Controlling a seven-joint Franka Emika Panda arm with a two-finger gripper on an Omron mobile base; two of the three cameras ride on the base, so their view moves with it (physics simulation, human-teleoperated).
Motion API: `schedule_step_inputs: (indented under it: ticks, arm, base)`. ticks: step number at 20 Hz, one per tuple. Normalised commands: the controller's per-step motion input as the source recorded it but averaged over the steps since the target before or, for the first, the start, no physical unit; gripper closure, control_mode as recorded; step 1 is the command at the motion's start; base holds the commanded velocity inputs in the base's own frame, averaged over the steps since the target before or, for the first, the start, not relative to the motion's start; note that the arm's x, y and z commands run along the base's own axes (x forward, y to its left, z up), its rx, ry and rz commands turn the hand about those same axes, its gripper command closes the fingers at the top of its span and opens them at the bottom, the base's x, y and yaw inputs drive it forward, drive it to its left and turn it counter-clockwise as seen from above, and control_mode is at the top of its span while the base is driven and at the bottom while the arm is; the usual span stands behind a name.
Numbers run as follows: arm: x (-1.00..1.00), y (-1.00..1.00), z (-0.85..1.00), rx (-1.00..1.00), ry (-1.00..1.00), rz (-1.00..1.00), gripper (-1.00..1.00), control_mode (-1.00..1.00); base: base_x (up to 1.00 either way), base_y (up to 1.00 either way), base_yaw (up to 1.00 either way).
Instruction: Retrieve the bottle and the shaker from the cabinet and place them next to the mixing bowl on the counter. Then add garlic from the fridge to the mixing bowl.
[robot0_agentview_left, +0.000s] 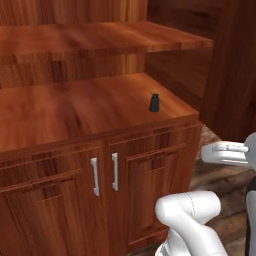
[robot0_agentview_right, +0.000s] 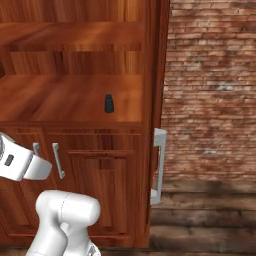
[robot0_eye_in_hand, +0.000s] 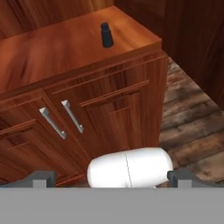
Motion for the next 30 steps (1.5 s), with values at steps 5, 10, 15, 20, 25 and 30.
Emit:
schedule_step_inputs:
  ticks: [5,10,15,20,25,30]
  arm:
    - [0.00,0.00,0.00,0.00,0.00,0.00,-1.00,1.00]
    - [0.00,0.00,0.00,0.00,0.00,0.00,-1.00,1.00]
    - [0.00,0.00,0.00,0.00,0.00,0.00,-1.00,1.00]
    - [0.00,0.00,0.00,0.00,0.00,0.00,-1.00,1.00]
    - [0.00,0.00,0.00,0.00,0.00,0.00,-1.00,1.00]
    - [0.00,0.00,0.00,0.00,0.00,0.00,-1.00,1.00]
  base:
    - [0.44,0.57,0.00]
    - [0.50,0.14,0.00]
    - [0.13,-0.20,-0.14]
    - [0.00,0.00,0.00]
    - [0.00,-0.01,0.00]
    - [0.12,-0.10,0.00]
